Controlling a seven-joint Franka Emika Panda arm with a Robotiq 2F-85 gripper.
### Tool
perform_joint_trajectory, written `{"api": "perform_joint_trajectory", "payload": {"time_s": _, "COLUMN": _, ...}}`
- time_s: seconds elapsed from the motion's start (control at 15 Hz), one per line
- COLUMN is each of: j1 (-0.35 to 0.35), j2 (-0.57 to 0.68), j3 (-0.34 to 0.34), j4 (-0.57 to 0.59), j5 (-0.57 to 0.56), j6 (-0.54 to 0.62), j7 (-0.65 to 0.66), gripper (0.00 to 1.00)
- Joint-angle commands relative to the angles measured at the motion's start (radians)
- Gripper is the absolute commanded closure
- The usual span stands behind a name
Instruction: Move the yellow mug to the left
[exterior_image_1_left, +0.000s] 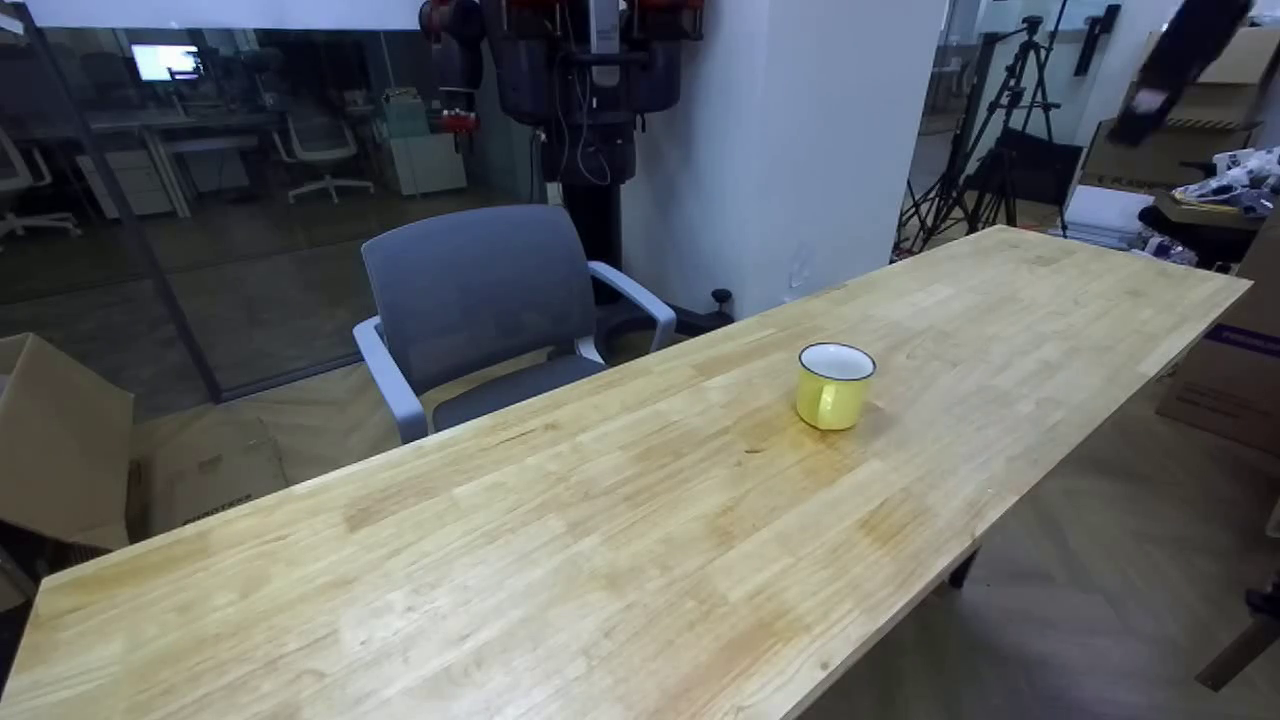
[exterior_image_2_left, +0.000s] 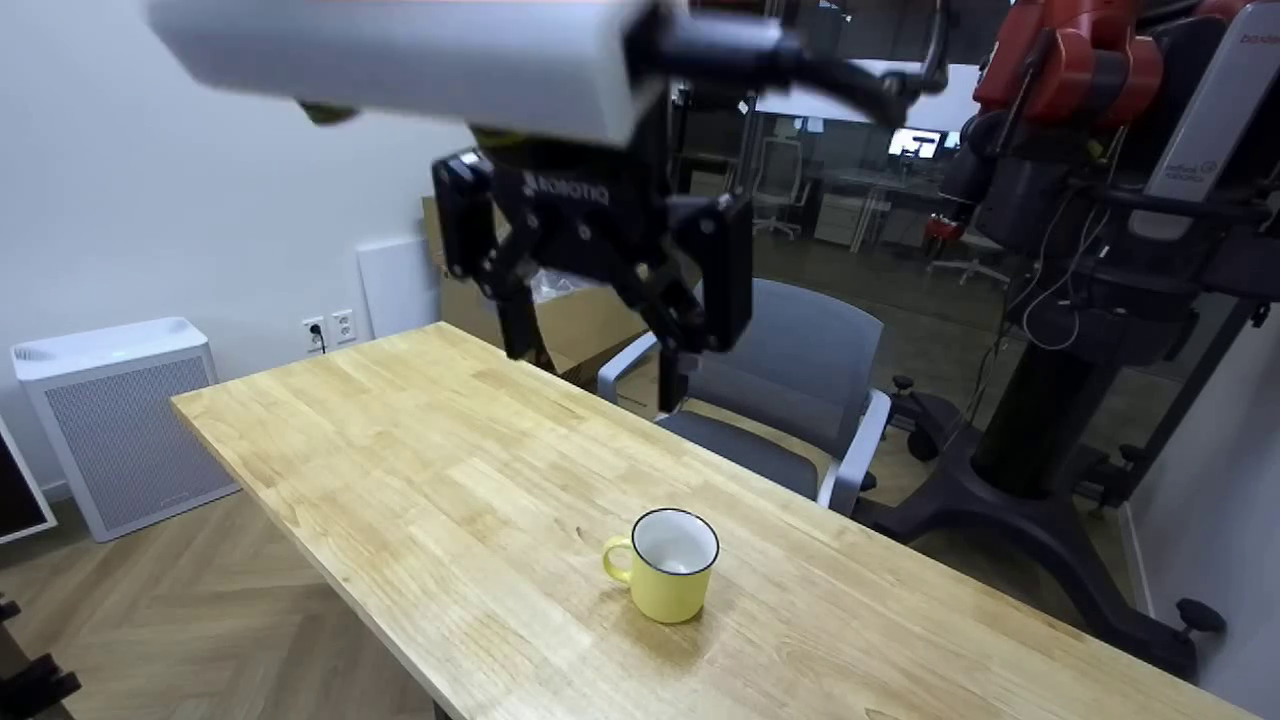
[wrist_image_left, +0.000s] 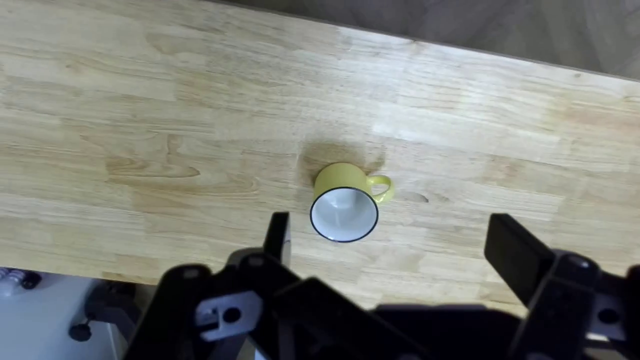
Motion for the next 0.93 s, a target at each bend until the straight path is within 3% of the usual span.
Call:
{"api": "perform_joint_trajectory", "payload": {"time_s": 0.0, "j1": -0.001, "j2": 0.257, "j3": 0.061, "j4": 0.091, "j5": -0.016, "j6": 0.104, "j7": 0.04, "gripper": 0.0}}
{"api": "perform_joint_trajectory", "payload": {"time_s": 0.47, "j1": -0.003, "j2": 0.538, "j3": 0.211, "j4": 0.223, "j5": -0.003, "j6": 0.07, "j7": -0.034, "gripper": 0.0}}
{"api": "perform_joint_trajectory", "payload": {"time_s": 0.87, "j1": -0.024, "j2": 0.569, "j3": 0.256, "j4": 0.225, "j5": -0.039, "j6": 0.088, "j7": -0.012, "gripper": 0.0}}
